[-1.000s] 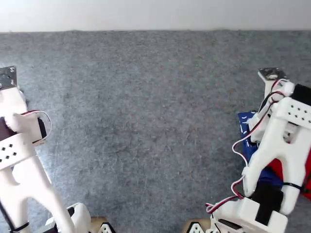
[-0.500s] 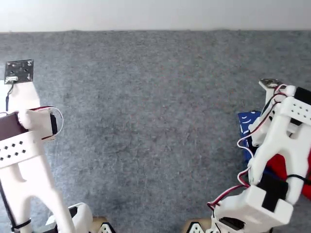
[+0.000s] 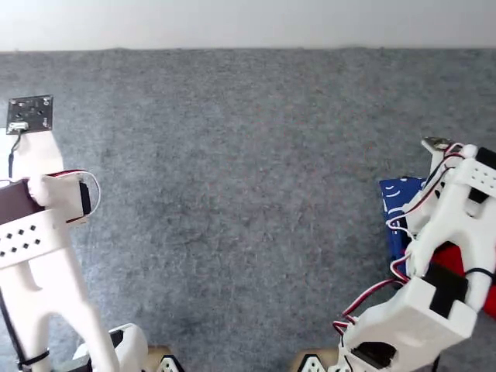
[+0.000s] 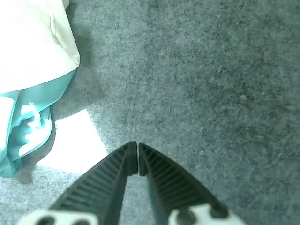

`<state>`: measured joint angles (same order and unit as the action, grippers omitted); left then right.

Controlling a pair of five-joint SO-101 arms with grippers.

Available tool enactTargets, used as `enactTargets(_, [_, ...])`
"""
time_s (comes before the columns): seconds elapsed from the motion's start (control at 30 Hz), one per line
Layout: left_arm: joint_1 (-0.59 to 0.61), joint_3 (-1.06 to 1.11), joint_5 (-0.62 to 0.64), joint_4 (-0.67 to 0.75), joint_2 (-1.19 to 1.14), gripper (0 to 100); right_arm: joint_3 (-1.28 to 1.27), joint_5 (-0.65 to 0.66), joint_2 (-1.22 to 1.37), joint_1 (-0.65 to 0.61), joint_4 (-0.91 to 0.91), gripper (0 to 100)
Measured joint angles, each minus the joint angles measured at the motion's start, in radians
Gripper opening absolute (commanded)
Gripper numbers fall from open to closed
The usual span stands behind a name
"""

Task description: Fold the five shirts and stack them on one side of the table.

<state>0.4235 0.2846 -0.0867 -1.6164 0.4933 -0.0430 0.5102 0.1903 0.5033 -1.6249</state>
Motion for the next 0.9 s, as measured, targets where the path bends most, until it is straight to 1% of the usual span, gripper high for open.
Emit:
enactTargets(0.1, [0.000,0.000,0.000,0.000,0.000,2,-0.003,-0.002,0.000,0.000,0.029,4.3])
enactTargets(0.43, [0.000,0.000,0.000,0.000,0.000,2,-0.003,0.000,0.000,0.003,0.057,3.9])
enactTargets(0.57, [0.000,0.000,0.000,0.000,0.000,2,-0.003,0.031,0.000,0.005,0.057,3.8])
enactTargets(0.67, [0.000,0.000,0.000,0.000,0.000,2,-0.003,0.038,0.000,0.021,0.057,5.0])
enactTargets(0.8, [0.000,0.000,0.000,0.000,0.000,2,-0.003,0.041,0.000,0.028,0.000,14.3])
enactTargets(0.9, [0.000,0.000,0.000,0.000,0.000,2,0.000,0.041,0.000,0.029,-0.032,15.8])
